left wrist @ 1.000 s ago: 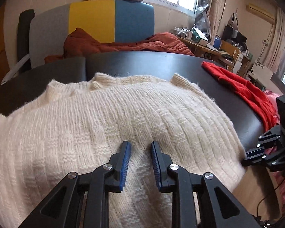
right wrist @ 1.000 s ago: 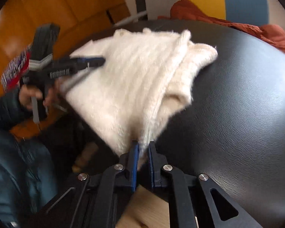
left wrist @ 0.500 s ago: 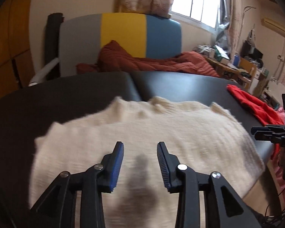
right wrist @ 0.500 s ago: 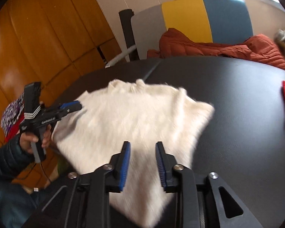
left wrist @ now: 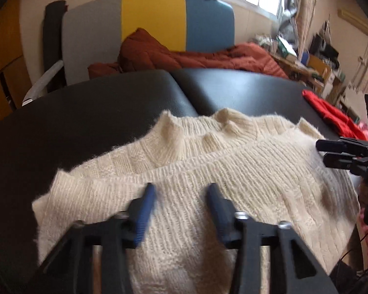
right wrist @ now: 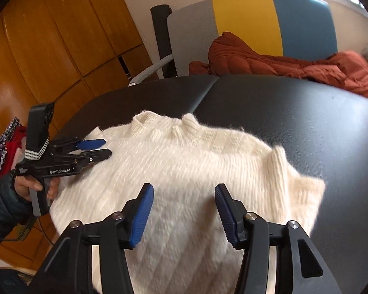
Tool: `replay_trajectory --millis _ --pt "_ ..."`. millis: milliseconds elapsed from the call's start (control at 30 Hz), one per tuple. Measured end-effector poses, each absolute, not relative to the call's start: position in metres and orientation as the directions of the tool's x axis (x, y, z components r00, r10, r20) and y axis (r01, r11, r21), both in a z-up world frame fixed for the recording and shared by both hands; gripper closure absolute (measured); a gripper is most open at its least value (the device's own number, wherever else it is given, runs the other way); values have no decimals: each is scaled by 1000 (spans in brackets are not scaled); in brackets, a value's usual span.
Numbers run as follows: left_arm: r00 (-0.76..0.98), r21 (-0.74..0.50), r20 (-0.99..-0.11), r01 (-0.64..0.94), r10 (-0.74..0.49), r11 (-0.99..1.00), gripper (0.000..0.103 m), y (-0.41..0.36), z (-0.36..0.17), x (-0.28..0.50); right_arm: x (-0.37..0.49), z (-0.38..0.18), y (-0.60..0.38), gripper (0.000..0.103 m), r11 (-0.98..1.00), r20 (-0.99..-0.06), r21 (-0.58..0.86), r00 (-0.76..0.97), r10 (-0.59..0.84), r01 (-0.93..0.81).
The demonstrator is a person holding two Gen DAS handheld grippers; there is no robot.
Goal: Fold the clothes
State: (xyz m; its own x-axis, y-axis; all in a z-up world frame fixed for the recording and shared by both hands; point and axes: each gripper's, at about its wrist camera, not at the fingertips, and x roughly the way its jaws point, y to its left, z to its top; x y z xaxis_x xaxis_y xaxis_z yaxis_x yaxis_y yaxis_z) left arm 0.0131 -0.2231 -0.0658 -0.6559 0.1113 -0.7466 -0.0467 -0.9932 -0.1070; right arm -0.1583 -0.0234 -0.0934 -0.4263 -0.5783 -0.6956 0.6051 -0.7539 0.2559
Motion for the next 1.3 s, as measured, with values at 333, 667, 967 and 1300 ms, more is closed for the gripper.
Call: replay_trajectory --millis 333,667,967,1300 --pt "-793 -80 -609 33 23 -996 98 -213 -36 32 -150 -92 -58 97 -767 -711 38 -521 -471 641" --pt "-708 -135 -706 119 11 -984 95 -231 -73 -16 -173 -100 -55 95 -834 -697 54 -577 -426 549" --pt "-683 -164 -730 171 4 -972 94 -233 -85 -24 -192 -117 -42 85 -838 -682 189 -546 -487 512" --pt "-680 -193 -734 211 -2 -958 83 -238 -77 -14 -193 -119 -40 82 -828 -670 217 -538 -511 516"
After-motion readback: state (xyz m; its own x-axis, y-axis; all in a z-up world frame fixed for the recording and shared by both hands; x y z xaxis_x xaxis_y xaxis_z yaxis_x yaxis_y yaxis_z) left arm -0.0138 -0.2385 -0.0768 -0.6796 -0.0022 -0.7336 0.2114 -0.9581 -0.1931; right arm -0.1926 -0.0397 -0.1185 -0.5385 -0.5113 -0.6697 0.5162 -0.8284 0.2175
